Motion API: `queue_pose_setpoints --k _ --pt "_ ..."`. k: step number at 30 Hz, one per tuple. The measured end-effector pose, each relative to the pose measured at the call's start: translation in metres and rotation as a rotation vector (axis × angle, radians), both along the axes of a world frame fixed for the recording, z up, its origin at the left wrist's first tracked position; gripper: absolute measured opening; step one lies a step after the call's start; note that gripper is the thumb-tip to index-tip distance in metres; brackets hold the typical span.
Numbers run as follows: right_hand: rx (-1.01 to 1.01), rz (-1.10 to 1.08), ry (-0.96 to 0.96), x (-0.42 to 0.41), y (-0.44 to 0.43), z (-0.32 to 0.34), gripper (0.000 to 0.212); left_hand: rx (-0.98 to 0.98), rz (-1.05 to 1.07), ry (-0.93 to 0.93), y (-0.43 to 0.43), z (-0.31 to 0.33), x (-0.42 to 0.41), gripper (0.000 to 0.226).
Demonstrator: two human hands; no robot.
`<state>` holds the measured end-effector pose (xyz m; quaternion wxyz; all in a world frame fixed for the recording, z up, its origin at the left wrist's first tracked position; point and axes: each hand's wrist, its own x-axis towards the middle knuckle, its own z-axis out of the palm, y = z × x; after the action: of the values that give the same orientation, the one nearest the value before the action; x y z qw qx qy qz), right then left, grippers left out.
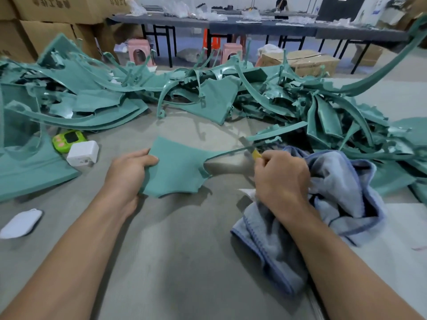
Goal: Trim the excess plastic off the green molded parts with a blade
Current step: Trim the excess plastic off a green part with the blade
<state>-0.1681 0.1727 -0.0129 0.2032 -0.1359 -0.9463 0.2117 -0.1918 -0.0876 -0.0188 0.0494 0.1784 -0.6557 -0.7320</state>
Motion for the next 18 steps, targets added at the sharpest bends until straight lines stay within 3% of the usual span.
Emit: queue_pose_setpoints --k 5,9,10,14,18 --pt "0.088 0.350 0.014 0.010 -0.025 -0.005 0.031 0.022 0.004 -0.005 0.003 0.001 0.001 0.030" --pt "0.050 -0.018 -0.047 -0.005 -0.004 -0.003 0.033 0.022 0.014 -0.019 0.002 -0.002 0.001 0.037" --pt "0.037 -0.023 -0.022 -0.004 -0.003 -0.003 0.032 0.016 0.021 -0.026 0.001 -0.002 0.001 0.036" --pt "0.121 0.306 -0.059 0.008 -0.026 -0.009 0.029 -0.009 0.010 -0.054 0.000 -0.003 0.001 0.018" --pt "0.085 0.002 -0.051 -0.007 -0.005 -0.008 0.032 -0.114 -0.024 -0.093 -0.001 -0.004 0.002 0.017"
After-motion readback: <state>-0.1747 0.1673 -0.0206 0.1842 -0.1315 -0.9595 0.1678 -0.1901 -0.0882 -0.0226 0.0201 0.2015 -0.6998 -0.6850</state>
